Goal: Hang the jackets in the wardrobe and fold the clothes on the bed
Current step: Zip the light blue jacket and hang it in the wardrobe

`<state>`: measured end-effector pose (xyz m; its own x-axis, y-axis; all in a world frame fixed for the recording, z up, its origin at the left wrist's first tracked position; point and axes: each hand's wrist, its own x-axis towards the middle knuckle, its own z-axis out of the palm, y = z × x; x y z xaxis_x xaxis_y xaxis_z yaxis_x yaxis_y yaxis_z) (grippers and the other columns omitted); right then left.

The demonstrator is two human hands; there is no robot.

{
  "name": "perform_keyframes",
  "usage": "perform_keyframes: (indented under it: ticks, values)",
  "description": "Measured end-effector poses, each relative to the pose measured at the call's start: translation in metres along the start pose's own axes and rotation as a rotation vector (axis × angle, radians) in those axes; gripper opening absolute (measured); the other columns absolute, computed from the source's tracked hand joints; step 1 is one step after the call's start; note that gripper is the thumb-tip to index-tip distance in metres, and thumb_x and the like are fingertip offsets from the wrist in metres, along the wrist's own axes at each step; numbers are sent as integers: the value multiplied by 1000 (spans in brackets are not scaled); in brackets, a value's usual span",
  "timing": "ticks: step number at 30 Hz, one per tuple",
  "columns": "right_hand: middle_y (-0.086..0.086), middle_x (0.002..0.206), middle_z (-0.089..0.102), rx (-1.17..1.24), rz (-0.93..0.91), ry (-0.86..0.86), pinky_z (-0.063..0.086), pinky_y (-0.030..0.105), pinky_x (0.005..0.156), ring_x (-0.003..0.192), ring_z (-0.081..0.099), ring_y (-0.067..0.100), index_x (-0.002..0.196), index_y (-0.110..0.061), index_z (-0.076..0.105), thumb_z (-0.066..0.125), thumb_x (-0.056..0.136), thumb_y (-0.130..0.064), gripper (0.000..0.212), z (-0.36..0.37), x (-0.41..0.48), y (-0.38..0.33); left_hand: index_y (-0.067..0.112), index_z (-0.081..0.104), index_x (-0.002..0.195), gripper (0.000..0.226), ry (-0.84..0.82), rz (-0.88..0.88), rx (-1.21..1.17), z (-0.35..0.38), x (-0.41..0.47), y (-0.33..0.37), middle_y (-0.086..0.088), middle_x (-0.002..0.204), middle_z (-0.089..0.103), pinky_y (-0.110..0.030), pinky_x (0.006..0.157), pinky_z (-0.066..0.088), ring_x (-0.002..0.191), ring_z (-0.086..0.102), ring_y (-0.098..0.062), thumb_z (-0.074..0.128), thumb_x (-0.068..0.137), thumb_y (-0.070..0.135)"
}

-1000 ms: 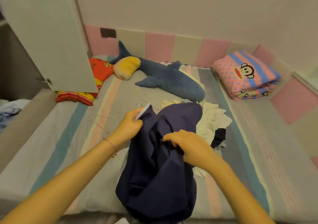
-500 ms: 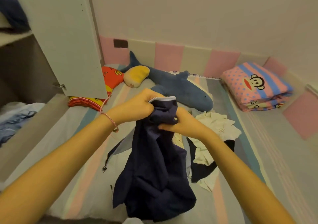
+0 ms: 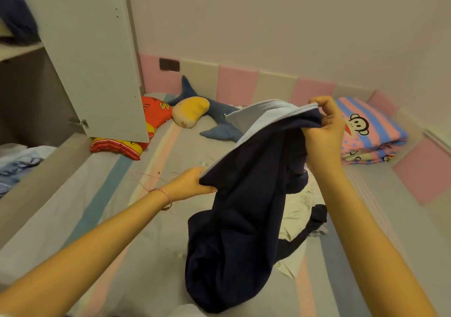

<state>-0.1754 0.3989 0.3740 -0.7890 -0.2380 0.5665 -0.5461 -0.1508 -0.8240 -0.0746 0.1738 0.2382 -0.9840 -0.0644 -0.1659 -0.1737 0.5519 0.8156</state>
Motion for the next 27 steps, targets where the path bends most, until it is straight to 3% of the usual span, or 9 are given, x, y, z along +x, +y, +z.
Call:
perform_keyframes:
  ticks: [3,5,8,10,13,15,19,23,27]
  values:
    - [-11,69,57,-247,-49,28,45,20,60,65,53,-3,83,-15,50,49,76,11,27,-20,2,14,7,63,94,10,219,-8,50,-17,4,-9,-7,81,66,-30,70,51,74,62,-17,61,87,14]
    - [5,80,52,-766,-72,-33,43,35,64,77,51,9,84,-6,53,56,77,-1,9,-43,7,28,12,54,70,18,478,24,114,-39,4,-7,-4,60,52,-30,56,39,60,49,-18,58,85,3]
    - [14,120,43,-1530,247,-510,38,44,89,114,41,34,113,-13,58,72,78,-31,42,-64,13,38,18,35,59,36,737,152,87,-67,-2,13,-3,56,33,-31,53,24,61,33,-18,54,83,-1]
    - [7,137,38,-1687,346,-870,31,42,103,128,34,30,127,-21,49,75,71,-53,70,-46,10,30,11,40,62,25,766,301,19,-75,-1,37,-9,60,34,-35,54,26,61,34,-19,51,82,-1]
    - [-7,143,35,-907,363,-907,35,36,106,130,36,15,143,-20,29,76,57,-64,106,15,-4,19,12,39,63,26,659,532,13,-68,5,76,-1,61,31,-30,61,28,61,30,-10,53,81,-1]
    - [-7,140,42,-576,394,-788,40,30,102,125,42,12,147,-21,22,79,67,-48,102,60,-21,22,19,34,64,31,516,563,7,-58,8,94,2,63,31,-29,62,30,63,29,-8,55,82,2]
    - [16,101,66,-539,308,-481,43,24,70,88,62,26,114,-5,62,58,92,-12,23,97,-24,27,19,48,76,22,431,559,-132,-55,0,93,3,74,48,-20,67,42,72,47,-5,60,83,2]
    - [-8,90,64,-177,362,-285,49,11,66,79,59,1,105,-22,61,56,92,-7,20,73,-13,11,28,41,127,62,162,329,-107,-72,-15,56,25,125,44,-19,103,36,114,43,15,75,77,13]
    - [-7,82,62,-90,249,-62,52,24,72,77,59,11,91,-22,60,61,90,-8,14,60,8,-10,34,44,120,57,-216,129,-140,-39,-21,-2,23,120,52,-12,90,43,105,54,9,75,77,12]
